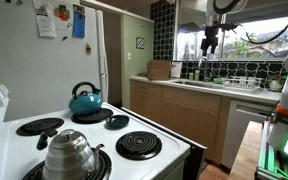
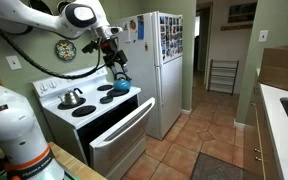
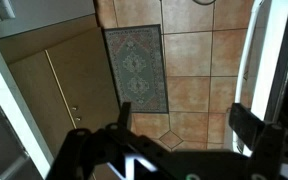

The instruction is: Push the oven door until its closed fully

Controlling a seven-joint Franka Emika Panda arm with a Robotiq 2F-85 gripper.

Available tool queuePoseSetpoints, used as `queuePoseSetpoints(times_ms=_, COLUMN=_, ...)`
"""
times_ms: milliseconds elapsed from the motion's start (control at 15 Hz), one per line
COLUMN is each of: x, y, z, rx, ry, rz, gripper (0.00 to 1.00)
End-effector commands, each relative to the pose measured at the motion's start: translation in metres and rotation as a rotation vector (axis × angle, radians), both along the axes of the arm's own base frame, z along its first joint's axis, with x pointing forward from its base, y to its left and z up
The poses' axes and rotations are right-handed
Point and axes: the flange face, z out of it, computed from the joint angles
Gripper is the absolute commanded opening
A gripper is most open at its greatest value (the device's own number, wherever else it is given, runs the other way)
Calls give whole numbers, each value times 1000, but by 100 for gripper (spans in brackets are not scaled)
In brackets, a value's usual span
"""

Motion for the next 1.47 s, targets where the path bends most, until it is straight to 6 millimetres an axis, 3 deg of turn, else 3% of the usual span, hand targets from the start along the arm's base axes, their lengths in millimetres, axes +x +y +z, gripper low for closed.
queuePoseSetpoints(times_ms=0, x=0, y=0, z=1, rx=0, ry=1, rz=0, gripper=100)
queuePoseSetpoints(times_ms=667, x=0, y=0, z=1, rx=0, ry=1, rz=0, gripper=100)
queuePoseSetpoints(times_ms=933, x=15, y=13, z=-35, rx=89, ry=70, rz=50, gripper=100)
queuePoseSetpoints(times_ms=1400, x=61, y=7, z=-136, rx=165, ry=146, rz=72, gripper=100)
